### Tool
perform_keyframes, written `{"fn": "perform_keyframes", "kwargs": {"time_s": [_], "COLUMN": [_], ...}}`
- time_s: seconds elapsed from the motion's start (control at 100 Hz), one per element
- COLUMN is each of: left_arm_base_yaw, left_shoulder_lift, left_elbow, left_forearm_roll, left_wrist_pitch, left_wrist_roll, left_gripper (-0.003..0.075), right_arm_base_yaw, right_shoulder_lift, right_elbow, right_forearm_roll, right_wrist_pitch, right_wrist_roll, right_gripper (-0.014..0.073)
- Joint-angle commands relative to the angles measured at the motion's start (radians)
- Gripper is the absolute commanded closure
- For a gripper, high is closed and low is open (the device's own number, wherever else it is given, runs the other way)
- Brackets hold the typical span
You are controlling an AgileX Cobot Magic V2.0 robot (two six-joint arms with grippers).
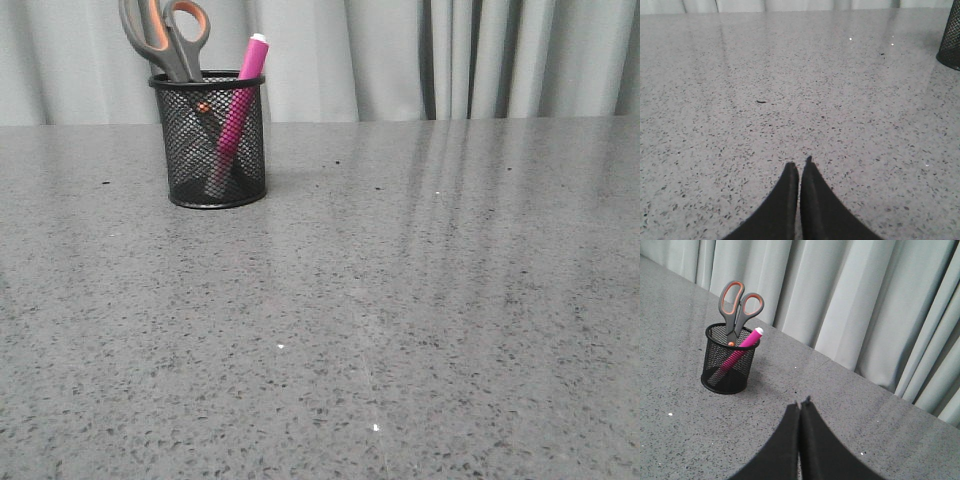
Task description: Put pen and scissors into bin
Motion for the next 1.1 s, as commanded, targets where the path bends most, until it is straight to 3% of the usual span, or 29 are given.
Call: {"fn": "perform_keyframes", "kwargs": {"time_s": [0.0,0.84,1.09], "left_arm_base_yaw": [0.002,0.002,0.002], "left_shoulder_lift": [-0.032,-0.032,-0.032], "left_elbow": [0.041,0.044,0.044], "left_forearm_roll": [-0.015,-0.015,-0.015], "left_wrist_pitch": [-0.055,-0.057,-0.057], "left_wrist_roll": [-0.012,-0.012,-0.012], "left_gripper": [0.0739,0.0739,0.0739], "right_arm_base_yaw": [-0.004,-0.004,-0.046], "right_shoulder_lift": [0.002,0.002,0.000], "right_elbow": [-0.027,-0.027,0.035], "right_forearm_roll": [-0.019,-0.019,-0.008], "right_wrist_pitch": [-0.059,-0.059,0.034], "right_wrist_roll": [0.001,0.001,0.001], "right_gripper": [0.0653,0.0653,0.0653]}}
